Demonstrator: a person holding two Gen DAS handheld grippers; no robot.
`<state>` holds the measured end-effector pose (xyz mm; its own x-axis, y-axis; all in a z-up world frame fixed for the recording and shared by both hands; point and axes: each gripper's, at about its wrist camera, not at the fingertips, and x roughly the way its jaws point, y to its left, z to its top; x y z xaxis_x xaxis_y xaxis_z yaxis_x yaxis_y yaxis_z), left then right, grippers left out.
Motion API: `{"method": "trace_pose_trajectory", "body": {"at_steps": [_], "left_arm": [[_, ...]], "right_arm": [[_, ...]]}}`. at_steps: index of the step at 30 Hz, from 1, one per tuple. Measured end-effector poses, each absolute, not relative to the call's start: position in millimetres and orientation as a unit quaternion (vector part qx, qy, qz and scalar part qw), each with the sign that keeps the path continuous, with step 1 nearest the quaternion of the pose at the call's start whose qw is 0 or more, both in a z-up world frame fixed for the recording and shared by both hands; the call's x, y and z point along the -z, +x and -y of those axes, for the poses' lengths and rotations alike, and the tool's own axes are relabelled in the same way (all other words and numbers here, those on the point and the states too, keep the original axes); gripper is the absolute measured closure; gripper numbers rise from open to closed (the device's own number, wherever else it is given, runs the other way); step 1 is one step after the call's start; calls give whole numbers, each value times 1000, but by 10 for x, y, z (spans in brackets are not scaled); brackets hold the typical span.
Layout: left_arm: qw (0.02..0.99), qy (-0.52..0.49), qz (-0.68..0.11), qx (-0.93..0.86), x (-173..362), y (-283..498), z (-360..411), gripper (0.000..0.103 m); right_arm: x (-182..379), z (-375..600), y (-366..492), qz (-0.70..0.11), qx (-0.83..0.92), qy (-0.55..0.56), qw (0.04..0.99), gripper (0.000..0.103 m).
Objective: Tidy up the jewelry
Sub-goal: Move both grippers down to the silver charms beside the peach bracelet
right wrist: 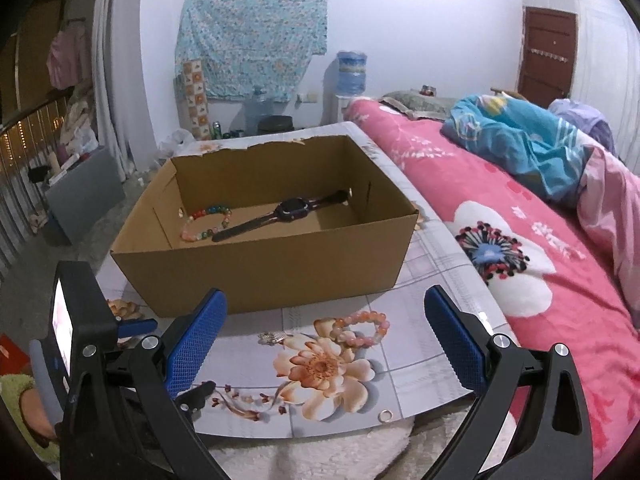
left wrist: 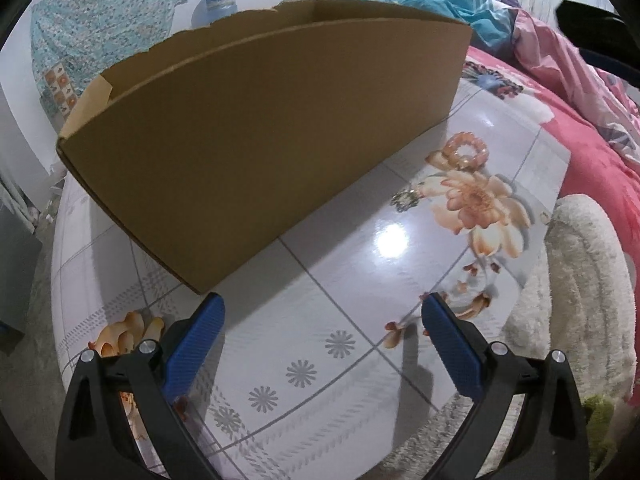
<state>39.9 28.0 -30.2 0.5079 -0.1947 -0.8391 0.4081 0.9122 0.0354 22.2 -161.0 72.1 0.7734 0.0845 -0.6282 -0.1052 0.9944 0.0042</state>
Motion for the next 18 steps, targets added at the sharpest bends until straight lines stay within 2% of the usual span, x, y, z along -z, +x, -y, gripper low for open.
{"method": "trace_pose_trajectory", "body": {"at_steps": [18], "left_arm": [[860, 101, -471, 168, 410, 457, -295, 5]], "right_arm": [[-496, 1786, 227, -340, -61, 19, 938, 8]]}}
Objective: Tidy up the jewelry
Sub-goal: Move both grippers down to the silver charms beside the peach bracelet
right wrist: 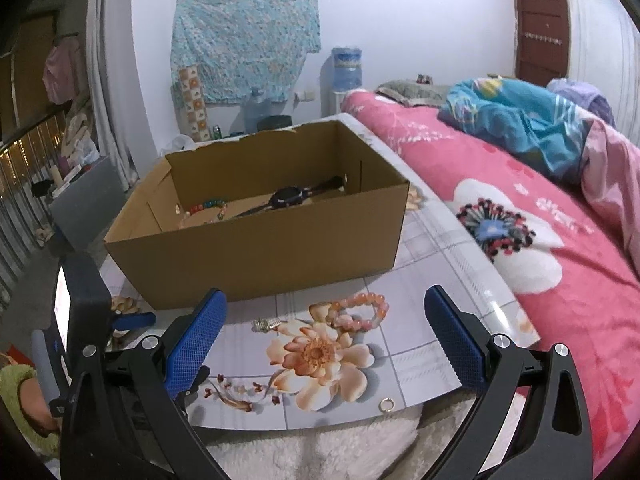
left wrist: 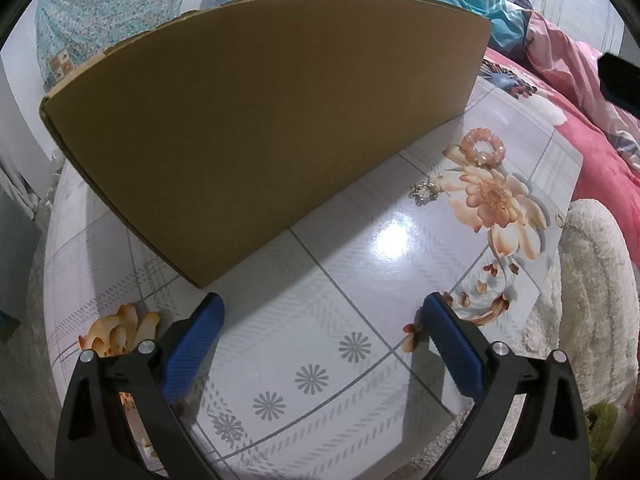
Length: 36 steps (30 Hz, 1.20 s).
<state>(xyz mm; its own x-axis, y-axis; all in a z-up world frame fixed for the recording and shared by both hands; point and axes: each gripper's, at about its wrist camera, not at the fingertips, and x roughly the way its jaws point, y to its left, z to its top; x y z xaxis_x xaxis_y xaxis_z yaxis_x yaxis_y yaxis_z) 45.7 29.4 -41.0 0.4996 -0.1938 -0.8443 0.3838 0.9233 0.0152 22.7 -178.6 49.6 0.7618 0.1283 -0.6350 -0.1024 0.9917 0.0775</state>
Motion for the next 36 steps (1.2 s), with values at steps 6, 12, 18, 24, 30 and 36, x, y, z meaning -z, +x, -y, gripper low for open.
{"method": "trace_pose_trajectory", "body": {"at_steps": [6, 12, 18, 24, 30, 36], "left_arm": [[863, 100, -465, 169, 411, 445, -308, 5], [857, 100, -477, 166, 416, 461, -303, 5], [857, 101, -476, 169, 414, 472, -298, 5], [859, 99, -475, 165, 415, 484, -296, 5], [862, 99, -469, 165, 415, 472, -304, 5], [861, 98, -470, 166, 413, 499, -298, 4]], "right_arm": [[-475, 1824, 223, -334, -50, 17, 941, 8], [-463, 1904, 236, -329, -47, 31, 943, 8], [-437, 1955, 255, -329, -48, 41, 942, 8], [-425, 1961, 267, -329, -52, 47, 942, 8], [-411, 1971, 267, -324, -60, 61, 942, 8], [-341, 2054, 281, -331, -83, 103, 934, 8]]}}
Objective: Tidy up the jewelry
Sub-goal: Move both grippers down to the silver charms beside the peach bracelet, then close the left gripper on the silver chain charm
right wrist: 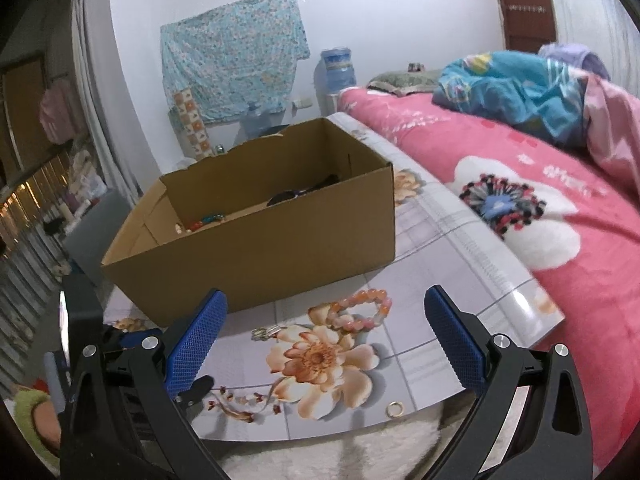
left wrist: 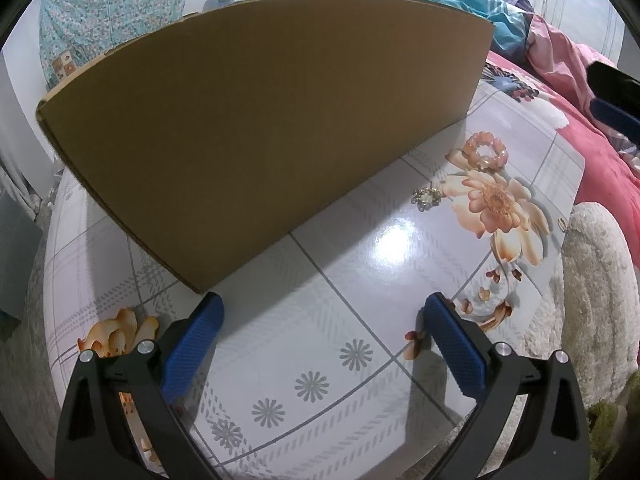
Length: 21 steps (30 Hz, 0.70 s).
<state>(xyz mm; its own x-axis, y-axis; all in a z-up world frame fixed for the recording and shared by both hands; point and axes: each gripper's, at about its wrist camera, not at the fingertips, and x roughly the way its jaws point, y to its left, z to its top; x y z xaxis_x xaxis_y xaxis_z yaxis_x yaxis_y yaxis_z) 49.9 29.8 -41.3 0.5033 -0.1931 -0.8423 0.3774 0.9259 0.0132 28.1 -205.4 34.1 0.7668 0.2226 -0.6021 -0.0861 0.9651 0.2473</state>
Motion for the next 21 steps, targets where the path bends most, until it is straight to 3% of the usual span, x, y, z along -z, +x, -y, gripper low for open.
{"method": "trace_pose_trajectory", "body": {"at_steps": [7, 11, 15, 21], "left_arm": [[864, 94, -466, 165, 411, 515, -294, 4], [872, 75, -445, 190, 358, 476, -335, 5], [881, 93, -406, 224, 246, 417, -238, 15], [875, 137, -375, 273, 142, 440, 54, 48]], "right_arm": [[-140, 2272, 301, -371, -79, 124, 917, 9], [-16, 2309, 280, -385, -97, 139, 907, 20], [47, 2253, 323, -386, -129, 145, 902, 39], [101, 2043, 428, -384, -167, 119, 900, 62]]}}
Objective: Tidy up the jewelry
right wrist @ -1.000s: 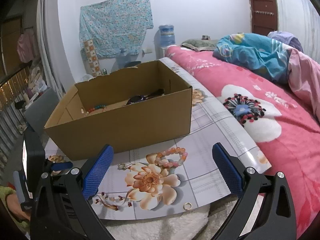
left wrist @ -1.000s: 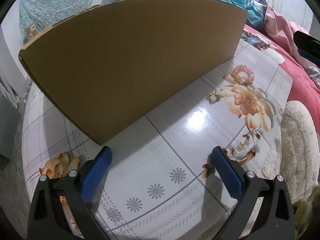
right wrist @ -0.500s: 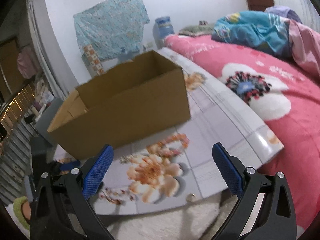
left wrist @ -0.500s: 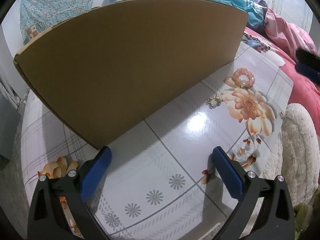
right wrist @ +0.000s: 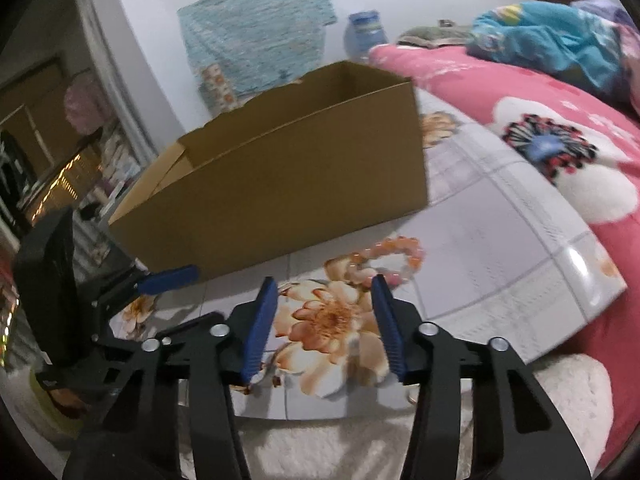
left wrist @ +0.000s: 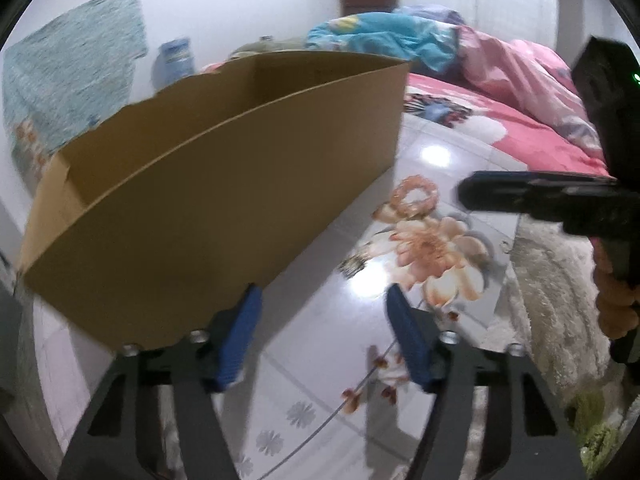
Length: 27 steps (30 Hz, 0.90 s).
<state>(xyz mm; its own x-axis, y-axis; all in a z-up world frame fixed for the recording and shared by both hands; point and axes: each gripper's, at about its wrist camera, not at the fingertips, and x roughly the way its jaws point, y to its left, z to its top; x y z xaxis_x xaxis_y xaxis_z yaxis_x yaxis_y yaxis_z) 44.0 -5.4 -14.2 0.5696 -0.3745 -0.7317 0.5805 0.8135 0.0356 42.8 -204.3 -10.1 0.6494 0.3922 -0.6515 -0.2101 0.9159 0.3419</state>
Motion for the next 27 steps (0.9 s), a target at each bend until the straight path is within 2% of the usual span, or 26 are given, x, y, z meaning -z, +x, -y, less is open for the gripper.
{"method": "trace_pose_trajectory", "body": {"at_steps": [4, 7, 14, 18, 27], "left_arm": [[861, 165, -380, 294, 157, 530, 217, 66], [852, 175, -394, 297, 214, 648, 310, 75], [837, 180, -422, 297, 303, 763, 366, 84], [829, 191, -430, 300, 330, 768, 416, 92], [821, 205, -436, 305, 311, 769, 446, 96]], "right_arm": [[197, 1937, 532, -390, -189, 108, 895, 66], [274, 1918, 598, -394, -203, 115, 889, 67], [370, 1913, 705, -397, -227, 117, 882, 68], [409, 1911, 750, -397, -237, 120, 878, 68], [481, 2012, 821, -393, -248, 129, 876, 68]]}}
